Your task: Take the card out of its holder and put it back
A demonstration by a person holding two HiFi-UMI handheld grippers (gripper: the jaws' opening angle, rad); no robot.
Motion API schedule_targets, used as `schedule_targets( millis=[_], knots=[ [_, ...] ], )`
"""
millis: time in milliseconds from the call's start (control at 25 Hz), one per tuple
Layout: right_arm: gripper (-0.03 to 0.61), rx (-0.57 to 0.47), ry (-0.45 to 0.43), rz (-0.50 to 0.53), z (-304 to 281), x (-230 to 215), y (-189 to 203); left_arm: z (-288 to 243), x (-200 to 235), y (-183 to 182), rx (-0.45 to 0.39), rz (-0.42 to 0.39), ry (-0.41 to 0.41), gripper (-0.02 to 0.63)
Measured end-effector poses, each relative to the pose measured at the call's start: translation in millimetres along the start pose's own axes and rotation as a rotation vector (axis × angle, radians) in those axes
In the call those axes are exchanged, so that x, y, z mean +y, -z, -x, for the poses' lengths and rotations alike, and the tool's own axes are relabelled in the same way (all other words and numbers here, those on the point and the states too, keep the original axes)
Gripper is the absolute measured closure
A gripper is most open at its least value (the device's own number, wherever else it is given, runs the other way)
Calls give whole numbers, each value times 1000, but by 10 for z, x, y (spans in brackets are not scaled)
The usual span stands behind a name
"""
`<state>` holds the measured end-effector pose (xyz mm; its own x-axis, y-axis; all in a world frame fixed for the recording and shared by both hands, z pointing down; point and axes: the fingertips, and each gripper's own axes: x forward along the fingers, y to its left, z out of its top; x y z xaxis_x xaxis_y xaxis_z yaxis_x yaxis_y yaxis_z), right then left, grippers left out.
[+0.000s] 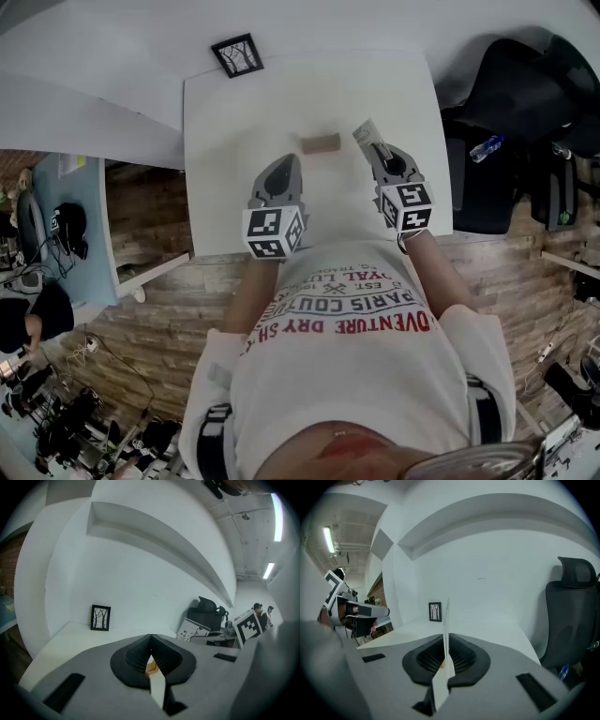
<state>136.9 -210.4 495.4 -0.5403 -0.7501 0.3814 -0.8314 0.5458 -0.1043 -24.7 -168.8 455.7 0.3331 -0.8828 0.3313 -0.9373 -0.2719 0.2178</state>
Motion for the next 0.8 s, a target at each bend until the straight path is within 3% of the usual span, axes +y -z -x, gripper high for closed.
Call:
schedule_targets(
  millis=[160, 440, 800],
  knots=[
    [543, -6, -68, 35, -114, 17, -104, -10, 20, 42, 10, 10, -11, 589],
    [543, -27, -305, 185, -480, 158, -368, -81, 155, 161, 42, 46, -56, 589],
    [543, 21, -638, 320, -798, 386, -373, -166, 206, 290, 67, 86, -114, 589]
  ],
)
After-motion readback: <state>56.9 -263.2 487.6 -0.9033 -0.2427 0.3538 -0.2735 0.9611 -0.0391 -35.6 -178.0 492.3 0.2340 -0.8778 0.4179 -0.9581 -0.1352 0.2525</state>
